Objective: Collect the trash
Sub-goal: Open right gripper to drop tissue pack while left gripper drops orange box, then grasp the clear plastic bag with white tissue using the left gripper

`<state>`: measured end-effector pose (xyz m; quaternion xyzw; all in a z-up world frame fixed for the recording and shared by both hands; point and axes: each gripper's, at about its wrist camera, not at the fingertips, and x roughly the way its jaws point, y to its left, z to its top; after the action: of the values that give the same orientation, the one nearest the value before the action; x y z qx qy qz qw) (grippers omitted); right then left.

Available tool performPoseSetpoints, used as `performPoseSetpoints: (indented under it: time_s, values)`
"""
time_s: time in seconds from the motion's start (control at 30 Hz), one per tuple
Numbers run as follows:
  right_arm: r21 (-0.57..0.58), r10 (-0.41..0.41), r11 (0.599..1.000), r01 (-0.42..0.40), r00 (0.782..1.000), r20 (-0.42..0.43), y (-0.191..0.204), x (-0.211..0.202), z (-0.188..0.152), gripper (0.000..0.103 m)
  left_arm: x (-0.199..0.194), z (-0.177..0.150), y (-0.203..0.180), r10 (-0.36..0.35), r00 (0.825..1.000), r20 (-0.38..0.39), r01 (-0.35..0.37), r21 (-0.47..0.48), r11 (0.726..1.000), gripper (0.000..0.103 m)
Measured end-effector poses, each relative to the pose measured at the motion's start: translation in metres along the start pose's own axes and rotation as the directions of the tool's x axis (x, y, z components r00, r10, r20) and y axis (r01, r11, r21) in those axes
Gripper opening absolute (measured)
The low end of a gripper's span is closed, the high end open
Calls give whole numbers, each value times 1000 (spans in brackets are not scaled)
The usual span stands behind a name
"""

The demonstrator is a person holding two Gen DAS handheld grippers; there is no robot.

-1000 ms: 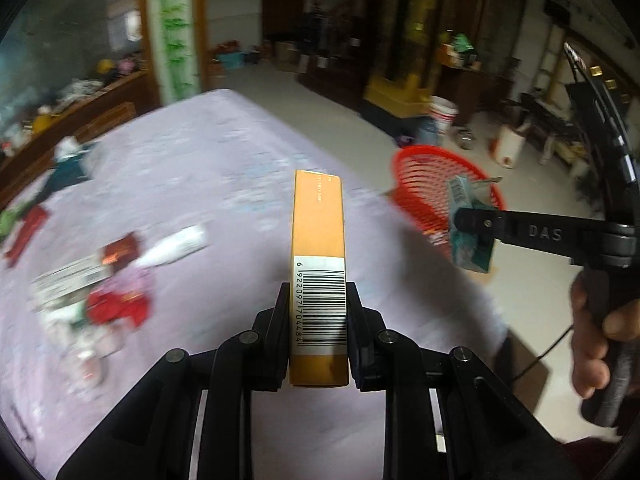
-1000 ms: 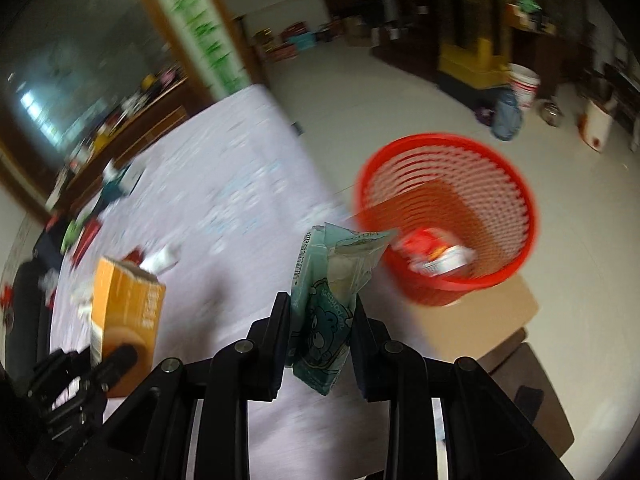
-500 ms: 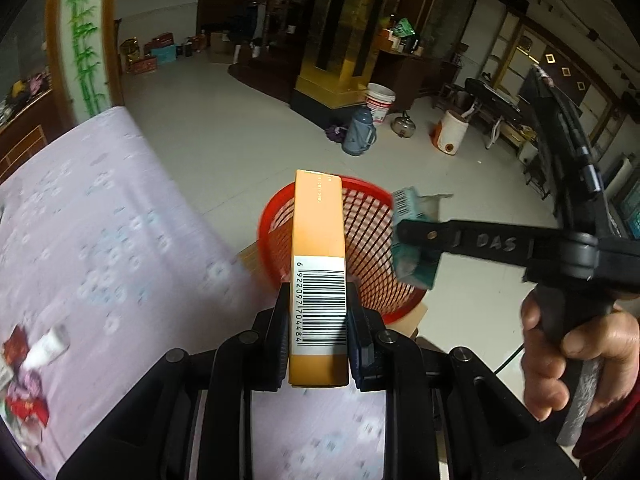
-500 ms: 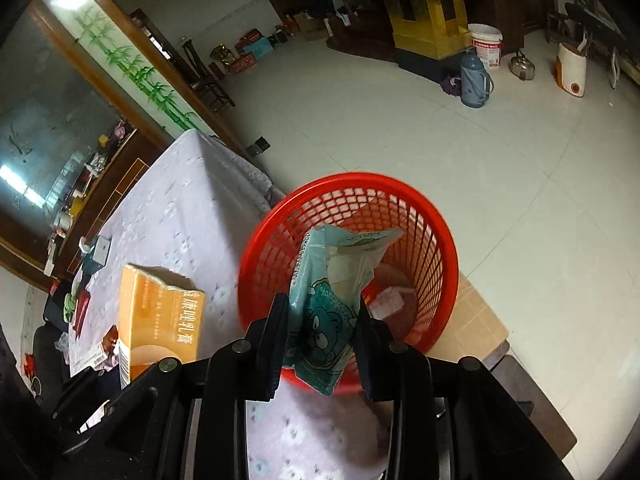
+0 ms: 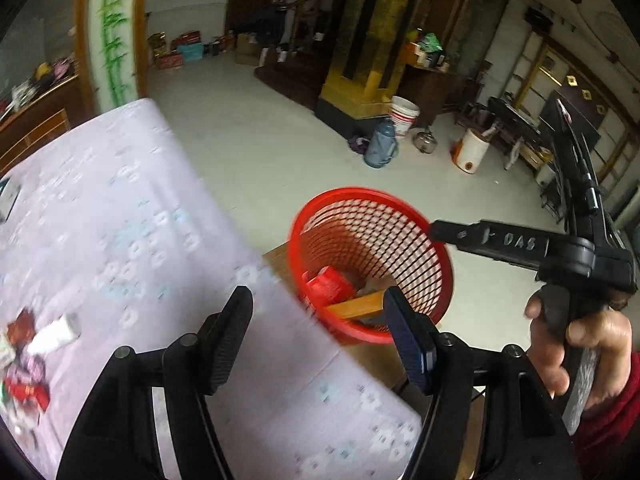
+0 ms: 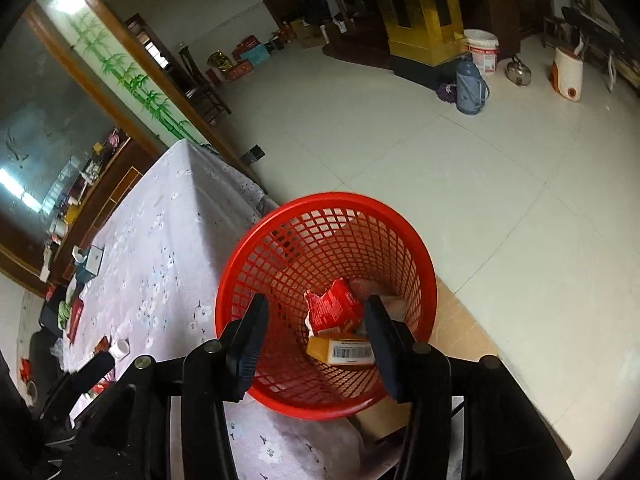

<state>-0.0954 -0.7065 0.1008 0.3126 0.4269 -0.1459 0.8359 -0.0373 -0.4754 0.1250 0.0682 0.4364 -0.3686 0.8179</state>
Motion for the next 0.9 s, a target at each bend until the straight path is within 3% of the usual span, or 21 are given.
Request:
performPoseSetpoints:
  time_s: [0.3,0.6,0.7,0.9]
  values:
    - [-27,93,995,-94,995,-41,34,-1,-27,53,-56,-56,63,140,990,20,-138,-81,987,66]
    - [-225,178,948,-224,962,-208,150,27,-94,53,-105,-102,122,243,970,21,-234,-199,952,66]
    - [-279,191,924,-262,947,-257,183,34,-117,53,-124,-123,151,277,961,13,-264,-262,928,66]
    - [-345,193,890,-297,933,-305,223,37,-148,53,-159,-169,231,385,922,-27,-364,-397,843,66]
